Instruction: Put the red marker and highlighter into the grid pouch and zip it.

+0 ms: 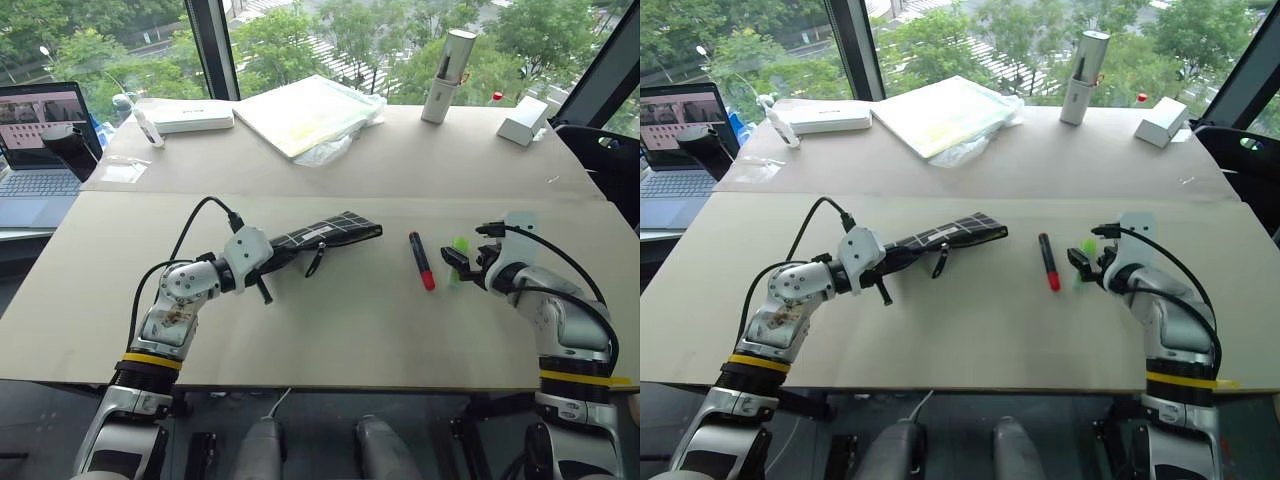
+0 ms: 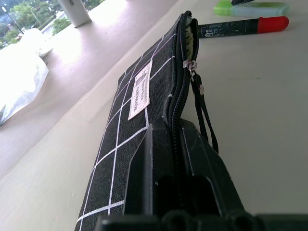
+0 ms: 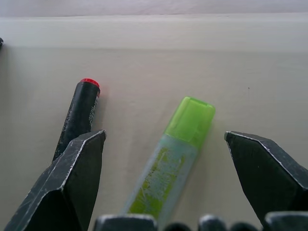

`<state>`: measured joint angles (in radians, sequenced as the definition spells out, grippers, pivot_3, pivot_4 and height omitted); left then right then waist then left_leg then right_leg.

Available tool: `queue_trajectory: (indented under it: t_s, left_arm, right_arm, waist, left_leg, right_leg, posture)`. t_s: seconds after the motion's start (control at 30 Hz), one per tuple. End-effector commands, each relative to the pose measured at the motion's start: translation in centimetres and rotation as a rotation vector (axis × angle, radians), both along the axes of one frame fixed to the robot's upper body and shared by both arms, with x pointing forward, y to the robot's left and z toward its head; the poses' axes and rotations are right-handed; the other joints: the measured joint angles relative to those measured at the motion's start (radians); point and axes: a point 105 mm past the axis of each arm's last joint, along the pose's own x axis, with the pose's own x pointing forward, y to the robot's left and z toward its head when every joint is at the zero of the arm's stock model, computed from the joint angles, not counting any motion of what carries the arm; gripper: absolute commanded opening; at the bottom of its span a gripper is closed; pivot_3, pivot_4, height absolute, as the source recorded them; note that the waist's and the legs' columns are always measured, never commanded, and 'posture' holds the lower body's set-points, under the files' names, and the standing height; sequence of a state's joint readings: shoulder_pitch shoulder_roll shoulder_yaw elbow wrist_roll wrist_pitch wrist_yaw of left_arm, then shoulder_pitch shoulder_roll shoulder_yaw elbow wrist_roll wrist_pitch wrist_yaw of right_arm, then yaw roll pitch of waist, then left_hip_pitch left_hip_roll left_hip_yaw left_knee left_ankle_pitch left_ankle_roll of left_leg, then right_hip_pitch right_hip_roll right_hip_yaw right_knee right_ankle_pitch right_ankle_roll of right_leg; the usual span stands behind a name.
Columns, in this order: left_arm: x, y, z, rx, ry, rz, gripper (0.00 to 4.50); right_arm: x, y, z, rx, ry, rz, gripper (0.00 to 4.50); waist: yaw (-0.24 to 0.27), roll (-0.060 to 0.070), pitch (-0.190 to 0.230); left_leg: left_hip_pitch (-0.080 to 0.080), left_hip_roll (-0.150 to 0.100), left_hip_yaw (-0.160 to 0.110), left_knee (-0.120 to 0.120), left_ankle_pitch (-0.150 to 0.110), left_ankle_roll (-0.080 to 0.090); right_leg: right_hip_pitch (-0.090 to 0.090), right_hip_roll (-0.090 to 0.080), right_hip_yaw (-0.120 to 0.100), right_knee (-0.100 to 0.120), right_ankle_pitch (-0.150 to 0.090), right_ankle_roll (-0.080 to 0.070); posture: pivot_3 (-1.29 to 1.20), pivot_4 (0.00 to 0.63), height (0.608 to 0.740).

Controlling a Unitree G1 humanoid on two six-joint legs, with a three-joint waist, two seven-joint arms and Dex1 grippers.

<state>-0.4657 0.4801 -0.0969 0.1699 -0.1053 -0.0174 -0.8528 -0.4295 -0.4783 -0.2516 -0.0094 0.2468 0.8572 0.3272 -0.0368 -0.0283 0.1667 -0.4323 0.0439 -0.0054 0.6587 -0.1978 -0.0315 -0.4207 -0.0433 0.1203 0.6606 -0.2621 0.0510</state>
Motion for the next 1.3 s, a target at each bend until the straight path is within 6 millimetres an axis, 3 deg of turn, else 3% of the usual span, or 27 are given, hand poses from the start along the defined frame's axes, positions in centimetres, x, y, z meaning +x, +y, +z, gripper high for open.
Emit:
queue_trajectory:
  t_s: [0.03, 0.3, 0.4, 0.67, 0.73, 0.83, 0.97, 1.07, 1.2, 1.3]
  left_arm:
    - [-0.2, 0.2, 1.4, -0.029, -0.051, 0.010, 0.00]
    - [-0.1, 0.4, 1.6, -0.037, -0.063, 0.031, 0.00]
    - [0.0, 0.7, 1.9, -0.037, -0.070, 0.038, 0.00]
    - [0.0, 0.9, 2.4, -0.037, -0.079, 0.038, 0.00]
    - [0.0, 0.9, 2.5, -0.037, -0.078, 0.036, 0.00]
    - [0.0, 0.9, 2.5, -0.036, -0.074, 0.030, 0.00]
    - [0.1, 0.8, 2.5, -0.034, -0.071, 0.022, 0.00]
    - [0.1, 0.8, 2.6, -0.037, -0.070, 0.017, 0.00]
    - [0.0, 0.6, 2.6, -0.041, -0.067, 0.008, 0.00]
    - [-0.1, 0.6, 2.6, -0.041, -0.066, 0.006, 0.00]
  right_arm:
    - [-0.6, 1.2, -0.4, -0.052, 0.011, 0.031, 4.40]
    - [-1.5, 1.7, -3.1, -0.231, 0.075, 0.091, 4.40]
    - [-1.7, 1.1, -3.4, -0.238, 0.071, 0.085, 3.75]
    - [-1.0, -1.0, -1.8, -0.231, 0.017, 0.018, 1.05]
    - [-0.3, -1.4, -0.3, -0.248, -0.048, 0.005, 1.04]
    - [0.8, -0.4, 3.4, -0.257, -0.202, 0.080, 1.04]
    - [1.3, 2.4, 8.1, -0.249, -0.381, 0.270, 1.04]
    - [-0.6, 5.8, 10.3, -0.360, -0.493, 0.564, 1.04]
    - [-2.6, 7.2, 8.5, -0.587, -0.435, 0.848, 1.04]
    - [-3.0, 7.1, 7.2, -0.705, -0.390, 0.936, 1.04]
  waist:
    - [-0.002, 0.000, 0.000]
    - [-0.005, -0.001, -0.001]
    - [-0.003, -0.001, -0.001]
    - [0.009, -0.001, -0.001]
    - [0.011, -0.001, -0.001]
    - [0.010, 0.000, 0.000]
    - [-0.004, 0.000, 0.000]
    - [-0.005, 0.000, 0.000]
    - [-0.002, -0.001, 0.000]
    - [0.000, -0.001, 0.000]
  left_leg:
    - [0.000, 0.000, 0.000, 0.000, 0.000, 0.000]
    - [0.001, 0.000, 0.000, 0.000, 0.000, 0.000]
    - [0.001, 0.000, 0.000, 0.000, 0.000, 0.000]
    - [0.001, 0.000, 0.000, 0.001, 0.000, 0.000]
    - [0.001, 0.000, 0.000, 0.001, 0.000, 0.000]
    - [0.001, 0.000, 0.000, 0.001, 0.000, 0.000]
    - [0.001, 0.000, 0.001, 0.000, 0.000, 0.000]
    - [0.000, 0.000, 0.000, -0.001, 0.000, 0.000]
    - [0.000, 0.000, 0.000, 0.000, -0.001, 0.001]
    - [0.000, 0.000, 0.000, 0.001, 0.000, 0.001]
  right_leg:
    - [0.000, 0.000, 0.000, 0.000, 0.000, 0.000]
    - [0.001, 0.000, 0.000, 0.000, 0.000, 0.000]
    - [0.001, 0.000, 0.000, 0.000, 0.000, 0.000]
    - [0.002, 0.000, 0.000, -0.001, 0.000, 0.000]
    - [0.003, 0.000, 0.000, -0.001, 0.000, 0.000]
    - [0.002, 0.000, 0.000, -0.001, 0.000, 0.000]
    - [0.000, 0.000, 0.001, -0.001, 0.000, 0.000]
    - [0.000, 0.000, 0.000, -0.001, 0.000, 0.000]
    - [0.002, 0.000, 0.000, -0.004, 0.000, 0.000]
    - [0.002, 0.000, 0.000, -0.003, 0.000, 0.000]
  posture:
    - [0.00, 0.150, 0.731]
    - [0.00, 0.150, 0.731]
    - [0.00, 0.150, 0.731]
    - [0.00, 0.150, 0.731]
    - [0.00, 0.150, 0.731]
    - [0.00, 0.150, 0.731]
    - [0.00, 0.150, 0.731]
    - [0.00, 0.150, 0.731]
    - [0.00, 0.150, 0.731]
    - [0.00, 0.150, 0.731]
